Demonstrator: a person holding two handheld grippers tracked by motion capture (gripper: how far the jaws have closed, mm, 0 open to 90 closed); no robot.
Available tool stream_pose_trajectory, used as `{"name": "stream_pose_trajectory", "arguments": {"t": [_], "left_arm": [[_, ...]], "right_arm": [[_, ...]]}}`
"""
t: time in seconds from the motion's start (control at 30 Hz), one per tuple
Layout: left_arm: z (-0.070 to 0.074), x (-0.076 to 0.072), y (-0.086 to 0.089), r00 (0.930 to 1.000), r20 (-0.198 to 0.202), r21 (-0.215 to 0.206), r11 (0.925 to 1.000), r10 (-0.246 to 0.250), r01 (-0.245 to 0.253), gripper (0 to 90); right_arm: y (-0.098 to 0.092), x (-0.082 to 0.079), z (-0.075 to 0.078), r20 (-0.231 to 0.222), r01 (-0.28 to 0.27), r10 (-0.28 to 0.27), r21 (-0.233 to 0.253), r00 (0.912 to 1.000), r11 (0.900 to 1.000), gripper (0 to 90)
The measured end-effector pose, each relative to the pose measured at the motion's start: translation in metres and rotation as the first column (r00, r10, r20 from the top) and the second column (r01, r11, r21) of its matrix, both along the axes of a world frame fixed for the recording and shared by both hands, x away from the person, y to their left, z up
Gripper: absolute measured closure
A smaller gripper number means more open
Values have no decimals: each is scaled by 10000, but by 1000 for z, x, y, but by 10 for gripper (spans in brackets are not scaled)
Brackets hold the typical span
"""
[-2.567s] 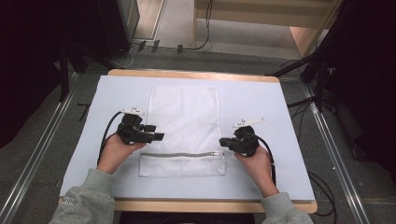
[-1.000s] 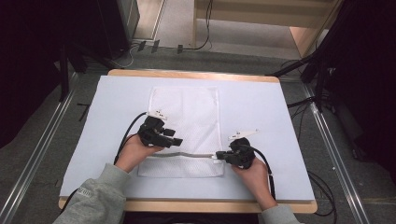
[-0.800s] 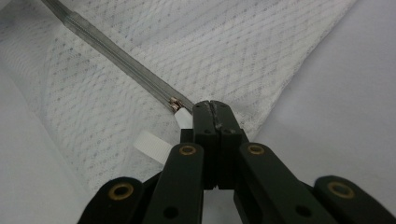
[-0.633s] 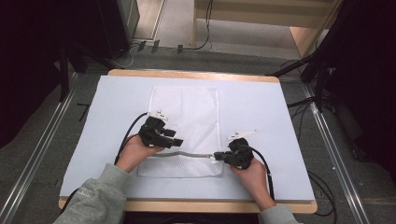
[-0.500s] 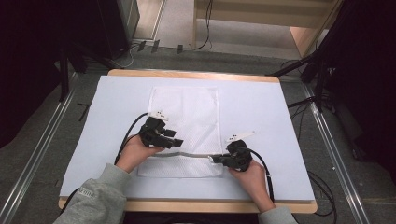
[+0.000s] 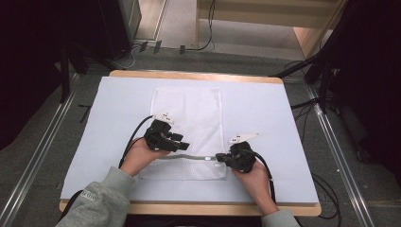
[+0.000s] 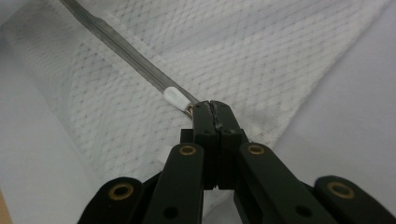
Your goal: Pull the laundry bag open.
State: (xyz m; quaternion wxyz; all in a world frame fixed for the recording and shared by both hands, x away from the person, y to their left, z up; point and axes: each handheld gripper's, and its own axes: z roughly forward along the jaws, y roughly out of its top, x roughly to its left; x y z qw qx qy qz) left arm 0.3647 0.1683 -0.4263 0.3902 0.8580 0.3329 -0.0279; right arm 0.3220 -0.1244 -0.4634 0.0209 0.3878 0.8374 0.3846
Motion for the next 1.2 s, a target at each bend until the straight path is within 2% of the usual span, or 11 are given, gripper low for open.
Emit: {"name": "stream_pose_trajectory", "arguments": {"t": [0.23,0.4,0.6,0.73,0.9,1.2], "left_arm": [[-1,-4,-17,9992,-207,-331,9989,-344,337,577],[-5,-7,-30,9969,-287,-303,9970,-726,717,639],[-9,-9,-41,9952,-295,-390,9950,-933,921,726],[-15,-9,-48,9946,-419,-351,9950,-950,935,761],[-23,-9,-57,9924,-521,-183,9937,-1115,1107,769],[-35,-10,-67,9911,-443,203,9917,-1257,1266,782]], "right_arm": [[-6,3,-3,0,235,-235,-177,9997,9996,900],[-2,5,-7,-64,149,-151,-252,9999,9996,900],[0,4,-8,23,75,-74,-260,10000,9996,900],[2,2,-8,151,96,-89,-432,9998,9990,900],[1,2,-9,200,139,-133,-333,9997,9993,900],[1,1,-10,209,170,-165,-227,9996,9996,900]]}}
